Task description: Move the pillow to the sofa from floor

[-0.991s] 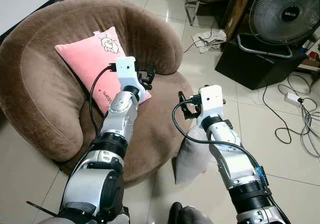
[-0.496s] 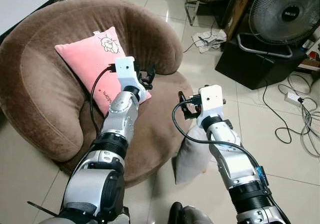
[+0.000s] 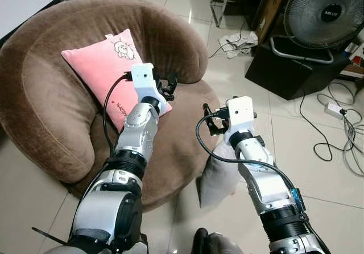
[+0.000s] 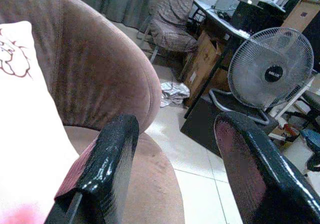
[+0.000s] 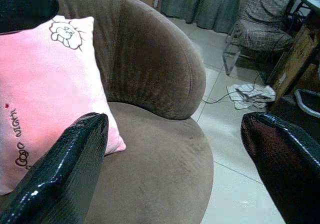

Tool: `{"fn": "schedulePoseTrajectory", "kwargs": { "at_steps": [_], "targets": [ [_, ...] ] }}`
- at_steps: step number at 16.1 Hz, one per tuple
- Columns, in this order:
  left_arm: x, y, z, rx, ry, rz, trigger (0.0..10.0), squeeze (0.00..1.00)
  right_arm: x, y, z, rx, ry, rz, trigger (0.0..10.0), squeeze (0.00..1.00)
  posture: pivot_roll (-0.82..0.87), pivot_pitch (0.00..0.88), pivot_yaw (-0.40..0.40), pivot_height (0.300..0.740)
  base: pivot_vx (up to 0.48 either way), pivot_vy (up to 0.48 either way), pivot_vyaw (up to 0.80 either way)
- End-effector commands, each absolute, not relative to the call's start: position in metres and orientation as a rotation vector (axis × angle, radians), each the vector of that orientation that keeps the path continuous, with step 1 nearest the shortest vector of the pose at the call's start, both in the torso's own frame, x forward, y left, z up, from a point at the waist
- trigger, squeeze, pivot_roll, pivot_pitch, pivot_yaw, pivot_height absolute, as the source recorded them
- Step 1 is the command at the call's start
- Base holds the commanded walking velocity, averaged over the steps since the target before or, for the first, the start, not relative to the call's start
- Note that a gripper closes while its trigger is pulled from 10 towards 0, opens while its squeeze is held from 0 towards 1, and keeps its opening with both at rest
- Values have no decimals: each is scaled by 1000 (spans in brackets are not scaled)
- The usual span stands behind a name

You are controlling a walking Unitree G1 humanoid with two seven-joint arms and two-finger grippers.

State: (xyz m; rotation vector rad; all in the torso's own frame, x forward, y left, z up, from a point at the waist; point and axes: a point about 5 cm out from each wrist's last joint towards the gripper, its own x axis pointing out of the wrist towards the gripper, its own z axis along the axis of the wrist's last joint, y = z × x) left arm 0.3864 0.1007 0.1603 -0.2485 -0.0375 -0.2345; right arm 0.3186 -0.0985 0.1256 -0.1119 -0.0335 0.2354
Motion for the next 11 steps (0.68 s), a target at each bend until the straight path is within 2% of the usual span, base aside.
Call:
{"fn": "schedulePoseTrajectory", "kwargs": {
  "at_steps": [1, 8, 11],
  "targets": [
    [387, 95, 165, -257, -48, -249, 10000, 0, 319, -101, 126, -117, -29, 221, 10000, 0, 50, 197, -78, 740, -285, 0, 0],
    [387, 95, 165, -256, -45, -250, 10000, 0, 319, -101, 125, -120, -27, 226, 10000, 0, 50, 199, -79, 740, -258, 0, 0],
    [387, 95, 164, -257, -42, -251, 10000, 0, 319, -101, 125, -120, -27, 226, 10000, 0, 49, 198, -77, 740, 0, 0, 0]
  ]
}}
